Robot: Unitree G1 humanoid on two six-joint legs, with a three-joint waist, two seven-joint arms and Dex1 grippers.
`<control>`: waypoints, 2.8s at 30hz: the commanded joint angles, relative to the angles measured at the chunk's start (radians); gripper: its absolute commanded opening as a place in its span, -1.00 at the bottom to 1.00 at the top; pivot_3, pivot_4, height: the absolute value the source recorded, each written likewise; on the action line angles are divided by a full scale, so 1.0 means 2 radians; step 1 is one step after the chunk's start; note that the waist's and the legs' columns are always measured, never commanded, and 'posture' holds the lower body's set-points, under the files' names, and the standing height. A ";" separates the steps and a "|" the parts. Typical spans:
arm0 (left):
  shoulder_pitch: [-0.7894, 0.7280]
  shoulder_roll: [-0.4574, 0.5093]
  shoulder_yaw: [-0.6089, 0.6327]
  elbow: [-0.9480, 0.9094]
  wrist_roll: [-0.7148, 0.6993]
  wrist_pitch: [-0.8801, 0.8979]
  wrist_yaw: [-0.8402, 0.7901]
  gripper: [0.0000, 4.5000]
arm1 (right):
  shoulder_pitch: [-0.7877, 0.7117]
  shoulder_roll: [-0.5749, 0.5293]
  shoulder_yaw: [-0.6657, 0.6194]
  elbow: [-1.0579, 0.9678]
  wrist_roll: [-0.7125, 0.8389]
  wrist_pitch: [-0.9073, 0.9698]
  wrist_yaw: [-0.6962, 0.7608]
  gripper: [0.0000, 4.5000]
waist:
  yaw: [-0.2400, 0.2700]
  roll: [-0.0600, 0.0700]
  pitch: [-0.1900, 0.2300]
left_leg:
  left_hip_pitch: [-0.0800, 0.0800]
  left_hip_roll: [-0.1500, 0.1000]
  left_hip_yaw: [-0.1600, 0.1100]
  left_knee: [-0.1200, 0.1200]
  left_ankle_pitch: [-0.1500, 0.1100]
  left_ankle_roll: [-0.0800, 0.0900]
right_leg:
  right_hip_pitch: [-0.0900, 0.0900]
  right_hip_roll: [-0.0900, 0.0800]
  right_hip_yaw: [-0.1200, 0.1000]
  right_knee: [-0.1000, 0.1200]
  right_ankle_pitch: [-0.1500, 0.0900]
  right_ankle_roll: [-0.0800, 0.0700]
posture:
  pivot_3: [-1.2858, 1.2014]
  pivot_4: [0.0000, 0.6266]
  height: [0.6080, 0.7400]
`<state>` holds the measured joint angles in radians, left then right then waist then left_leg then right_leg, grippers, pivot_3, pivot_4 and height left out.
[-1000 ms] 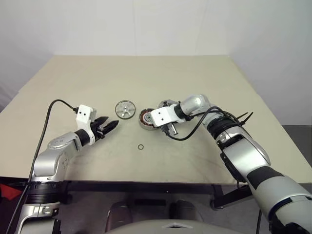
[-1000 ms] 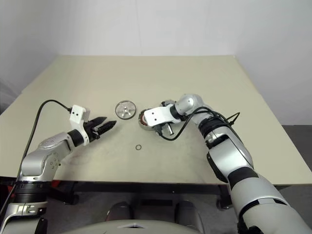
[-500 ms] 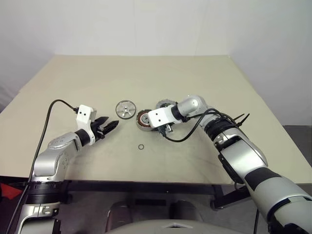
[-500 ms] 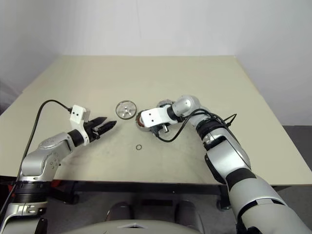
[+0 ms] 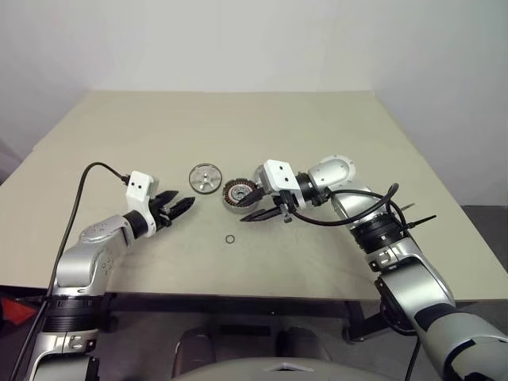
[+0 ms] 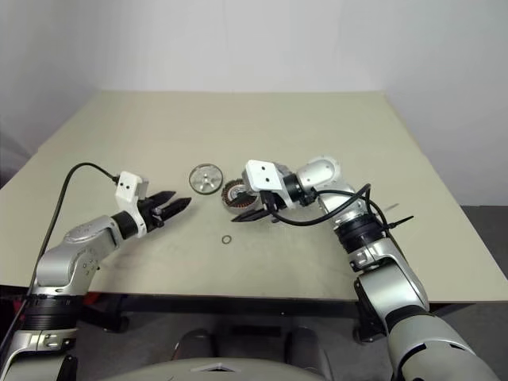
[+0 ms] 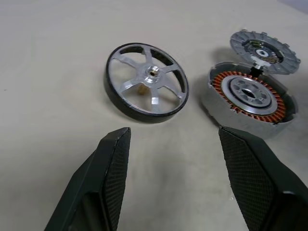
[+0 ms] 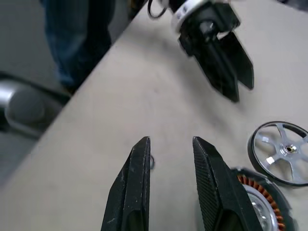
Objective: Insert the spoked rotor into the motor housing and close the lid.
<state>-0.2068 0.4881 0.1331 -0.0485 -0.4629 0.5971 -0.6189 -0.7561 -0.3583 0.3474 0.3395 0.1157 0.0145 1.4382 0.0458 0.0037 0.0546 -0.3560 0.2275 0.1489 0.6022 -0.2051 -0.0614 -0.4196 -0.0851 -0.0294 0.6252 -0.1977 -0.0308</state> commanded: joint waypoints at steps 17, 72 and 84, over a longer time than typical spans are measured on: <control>-0.007 0.019 0.012 -0.020 -0.004 0.012 -0.004 0.37 | 0.032 0.050 0.017 0.049 -0.007 0.007 -0.052 -0.31 | 0.000 0.000 0.000 | 0.002 -0.001 0.000 -0.003 0.001 -0.001 | 0.001 0.000 0.000 -0.001 0.000 0.000 | 0.03 -1.00 1.00; -0.001 0.033 0.017 -0.037 -0.006 0.025 -0.003 0.37 | 0.011 0.086 0.020 0.207 -0.065 -0.114 -0.069 -0.31 | -0.002 0.000 0.000 | 0.002 0.000 0.000 -0.003 0.001 -0.001 | 0.001 0.000 0.000 -0.001 0.000 0.000 | 0.03 -1.00 1.00; 0.002 0.040 0.013 -0.045 0.003 0.029 -0.001 0.37 | 0.011 0.098 0.015 0.223 -0.064 -0.104 -0.083 -0.31 | -0.002 0.000 0.000 | 0.002 0.000 0.000 -0.003 0.000 -0.001 | 0.001 0.000 0.000 -0.001 0.000 0.000 | 0.03 -1.00 1.00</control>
<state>-0.1949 0.5504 0.1459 -0.0952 -0.4625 0.6608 -0.6242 -0.7133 -0.1695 0.4007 0.7905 -0.0217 -0.1905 1.2774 0.0421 0.0033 0.0547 -0.3523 0.2269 0.1491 0.5968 -0.2041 -0.0635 -0.4183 -0.0848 -0.0287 0.6231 -0.1978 -0.0309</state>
